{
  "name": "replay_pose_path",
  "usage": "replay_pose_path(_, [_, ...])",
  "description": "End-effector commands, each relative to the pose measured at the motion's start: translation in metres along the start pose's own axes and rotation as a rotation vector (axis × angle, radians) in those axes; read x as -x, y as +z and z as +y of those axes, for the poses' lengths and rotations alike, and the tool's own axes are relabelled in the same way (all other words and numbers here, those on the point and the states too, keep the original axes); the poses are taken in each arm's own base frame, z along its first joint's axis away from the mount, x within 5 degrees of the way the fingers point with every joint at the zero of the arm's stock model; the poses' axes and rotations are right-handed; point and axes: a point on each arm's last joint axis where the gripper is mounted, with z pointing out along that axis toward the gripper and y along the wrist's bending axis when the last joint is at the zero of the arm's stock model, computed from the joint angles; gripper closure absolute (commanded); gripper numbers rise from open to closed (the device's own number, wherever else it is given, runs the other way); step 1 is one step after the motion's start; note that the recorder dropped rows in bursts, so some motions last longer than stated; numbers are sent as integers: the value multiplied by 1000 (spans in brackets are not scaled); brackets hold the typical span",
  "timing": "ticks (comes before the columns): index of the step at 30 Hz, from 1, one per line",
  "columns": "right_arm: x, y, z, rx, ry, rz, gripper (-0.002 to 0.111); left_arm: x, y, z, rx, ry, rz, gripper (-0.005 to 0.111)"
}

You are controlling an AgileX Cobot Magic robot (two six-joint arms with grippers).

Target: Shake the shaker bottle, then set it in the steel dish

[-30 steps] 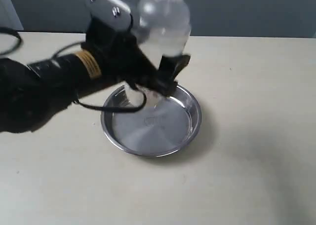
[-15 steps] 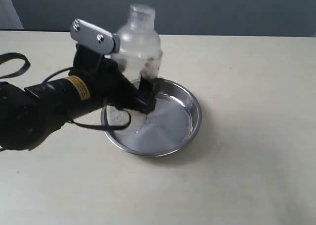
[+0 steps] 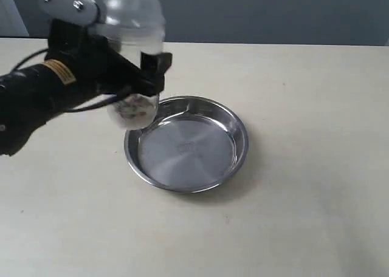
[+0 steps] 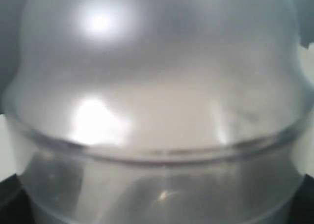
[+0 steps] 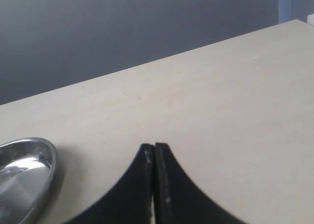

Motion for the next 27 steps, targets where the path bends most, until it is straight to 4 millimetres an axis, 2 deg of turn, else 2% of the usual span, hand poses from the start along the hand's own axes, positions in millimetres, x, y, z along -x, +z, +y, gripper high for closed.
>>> replay_pose_path(1, [0, 0, 0, 3, -4, -12, 109, -6, -12, -53, -318, 247, 60, 106])
replay_pose_path(3, [0, 0, 0, 3, -4, -12, 109, -5, 1, -11, -53, 31, 65, 106])
replay_pose_path(4, [0, 0, 0, 3, -4, -12, 109, -5, 5, 17, 137, -174, 31, 106])
replay_pose_path(5, [0, 0, 0, 3, -4, -12, 109, -5, 6, 22, 181, -266, 25, 106])
replay_pose_path(7, [0, 0, 0, 3, -4, -12, 109, 1, 0, -10, -32, -3, 95, 106])
replay_pose_path(8, [0, 0, 0, 3, -4, -12, 109, 3, -8, -35, -183, 224, 88, 106])
replay_pose_path(9, [0, 0, 0, 3, -4, -12, 109, 6, -12, -41, -224, 299, 54, 106])
replay_pose_path(10, [0, 0, 0, 3, -4, -12, 109, 9, -10, -31, -169, 236, 9, 106])
replay_pose_path(12, [0, 0, 0, 3, -4, -12, 109, 7, 0, 18, 147, -238, -19, 106])
replay_pose_path(13, [0, 0, 0, 2, -9, -12, 109, 4, 2, 19, 154, -290, 24, 106])
replay_pose_path(14, [0, 0, 0, 2, -9, -12, 109, 2, 3, -1, 24, -86, 105, 106])
replay_pose_path(16, [0, 0, 0, 2, -9, -12, 109, -2, -7, -42, -213, 308, 133, 106])
replay_pose_path(17, [0, 0, 0, 2, -9, -12, 109, -1, -8, -42, -219, 320, 80, 106])
replay_pose_path(18, [0, 0, 0, 2, -9, -12, 109, 4, -2, -28, -136, 200, 10, 106])
replay_pose_path(19, [0, 0, 0, 2, -9, -12, 109, 4, 5, -1, 43, -74, -22, 106])
replay_pose_path(20, [0, 0, 0, 1, -10, -12, 109, 1, 8, 13, 152, -299, 3, 106])
replay_pose_path(21, [0, 0, 0, 1, -13, -12, 109, 0, 10, 6, 95, -201, 63, 106])
replay_pose_path(22, [0, 0, 0, 1, -13, -12, 109, 0, 9, -13, -34, 12, 122, 106])
replay_pose_path(23, [0, 0, 0, 1, -13, -12, 109, 7, 5, -30, -126, 126, 100, 106])
replay_pose_path(24, [0, 0, 0, 1, -13, -12, 109, 23, 1, -41, -175, 141, -3, 106])
replay_pose_path(26, [0, 0, 0, 1, -13, -12, 109, 71, -12, -44, -176, 147, -247, 106])
replay_pose_path(27, [0, 0, 0, 1, -13, -12, 109, 89, -18, -41, -150, 127, -316, 106])
